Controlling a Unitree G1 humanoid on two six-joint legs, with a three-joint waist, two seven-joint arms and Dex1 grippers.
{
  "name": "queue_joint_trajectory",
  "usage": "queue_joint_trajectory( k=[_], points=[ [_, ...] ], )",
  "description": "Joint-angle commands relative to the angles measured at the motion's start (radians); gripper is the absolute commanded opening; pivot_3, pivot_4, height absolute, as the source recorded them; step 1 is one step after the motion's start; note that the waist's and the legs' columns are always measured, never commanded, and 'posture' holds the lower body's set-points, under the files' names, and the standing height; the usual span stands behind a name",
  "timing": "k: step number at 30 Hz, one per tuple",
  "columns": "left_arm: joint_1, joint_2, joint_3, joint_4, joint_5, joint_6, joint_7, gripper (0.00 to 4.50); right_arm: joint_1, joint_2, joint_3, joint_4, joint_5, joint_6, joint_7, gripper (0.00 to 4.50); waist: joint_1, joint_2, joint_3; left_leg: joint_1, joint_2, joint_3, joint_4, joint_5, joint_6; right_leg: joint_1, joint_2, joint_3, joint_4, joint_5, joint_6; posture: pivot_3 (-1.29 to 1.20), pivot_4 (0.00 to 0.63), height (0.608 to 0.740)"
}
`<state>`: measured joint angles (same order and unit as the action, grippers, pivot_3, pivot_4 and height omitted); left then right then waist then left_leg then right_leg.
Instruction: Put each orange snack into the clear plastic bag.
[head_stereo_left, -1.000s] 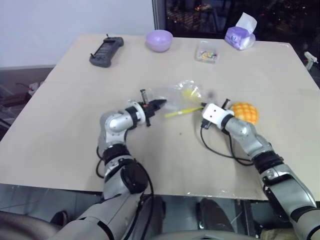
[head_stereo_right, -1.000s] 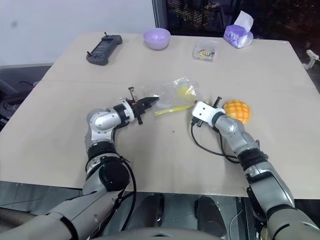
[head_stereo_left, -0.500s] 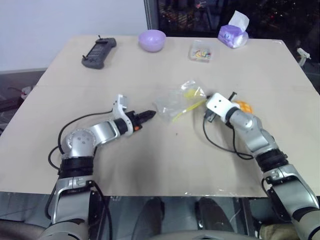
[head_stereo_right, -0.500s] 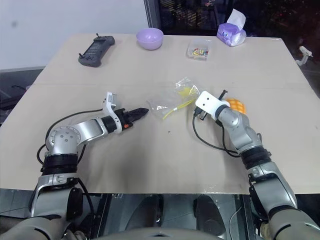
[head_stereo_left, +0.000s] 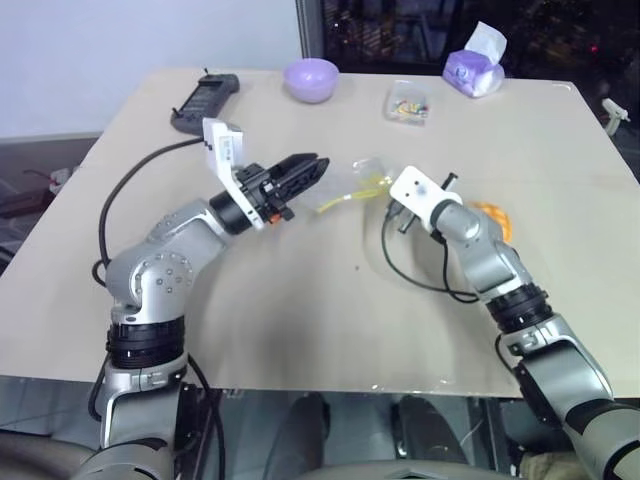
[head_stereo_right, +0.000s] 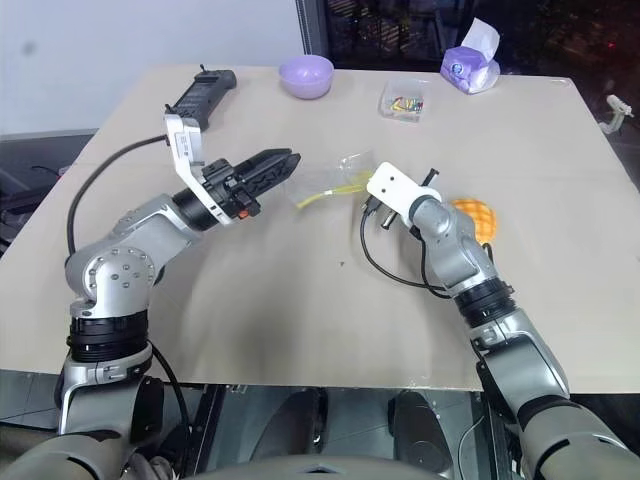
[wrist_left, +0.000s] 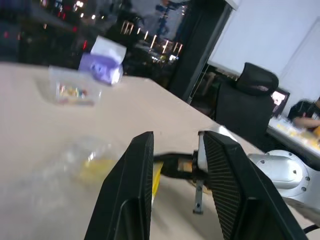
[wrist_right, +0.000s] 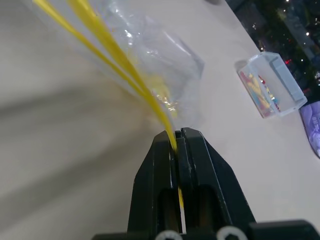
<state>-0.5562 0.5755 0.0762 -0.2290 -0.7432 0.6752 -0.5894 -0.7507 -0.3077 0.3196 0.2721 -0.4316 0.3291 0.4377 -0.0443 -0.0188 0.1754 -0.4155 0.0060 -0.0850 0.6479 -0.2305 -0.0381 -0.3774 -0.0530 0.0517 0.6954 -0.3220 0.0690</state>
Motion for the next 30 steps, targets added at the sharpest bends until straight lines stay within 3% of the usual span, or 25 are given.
queue_joint_trajectory(
  k=[1,4,12,17,25,30],
  points=[
    [0.002,0.060,-0.147,0.004,0.257,-0.140,-0.027,1.68,-0.020,0.010,0.009,-0.031,-0.008,0.002,-0.003,0.00,0.000,0.000,0.000,0.000,0.000,0.000,0.000,0.000,0.000,0.000,0.000,0.000,0.000,0.000,0.000,0.00,0.150,0.740],
    [0.004,0.087,-0.219,0.054,0.412,-0.232,-0.024,1.68,-0.010,0.007,0.020,-0.028,-0.014,-0.008,-0.008,0.00,-0.001,0.001,0.001,0.000,0.000,0.000,0.000,0.000,0.000,0.000,0.001,0.000,0.000,0.000,0.000,0.00,0.150,0.740],
    [0.082,0.038,-0.245,0.133,0.545,-0.367,-0.036,1.68,-0.003,0.004,0.020,-0.025,-0.015,-0.007,-0.015,0.00,0.000,0.001,0.001,0.000,0.001,0.000,0.000,-0.001,0.002,-0.001,0.001,0.000,0.000,0.000,0.000,0.00,0.150,0.740],
    [0.096,0.021,-0.228,0.143,0.570,-0.403,-0.057,1.68,-0.001,0.003,0.021,-0.029,-0.015,-0.007,-0.015,0.00,0.000,0.001,0.001,0.000,0.001,0.000,0.000,-0.002,0.003,-0.001,0.001,0.000,0.000,0.000,0.000,0.00,0.150,0.740],
    [0.119,-0.036,-0.197,0.048,0.498,-0.381,-0.108,1.68,0.003,0.010,0.020,-0.026,-0.011,-0.004,-0.016,0.00,-0.002,0.001,0.001,0.000,0.001,0.000,0.000,-0.001,0.002,-0.001,0.001,0.000,0.000,0.000,0.000,0.00,0.150,0.740],
    [0.138,-0.032,-0.198,0.065,0.542,-0.365,-0.082,1.68,0.011,0.019,0.021,-0.029,-0.010,0.001,-0.018,0.00,0.000,0.001,0.001,0.000,0.001,0.000,0.000,-0.002,0.003,-0.001,0.001,0.000,0.001,0.000,0.000,0.00,0.150,0.740]
  ],
)
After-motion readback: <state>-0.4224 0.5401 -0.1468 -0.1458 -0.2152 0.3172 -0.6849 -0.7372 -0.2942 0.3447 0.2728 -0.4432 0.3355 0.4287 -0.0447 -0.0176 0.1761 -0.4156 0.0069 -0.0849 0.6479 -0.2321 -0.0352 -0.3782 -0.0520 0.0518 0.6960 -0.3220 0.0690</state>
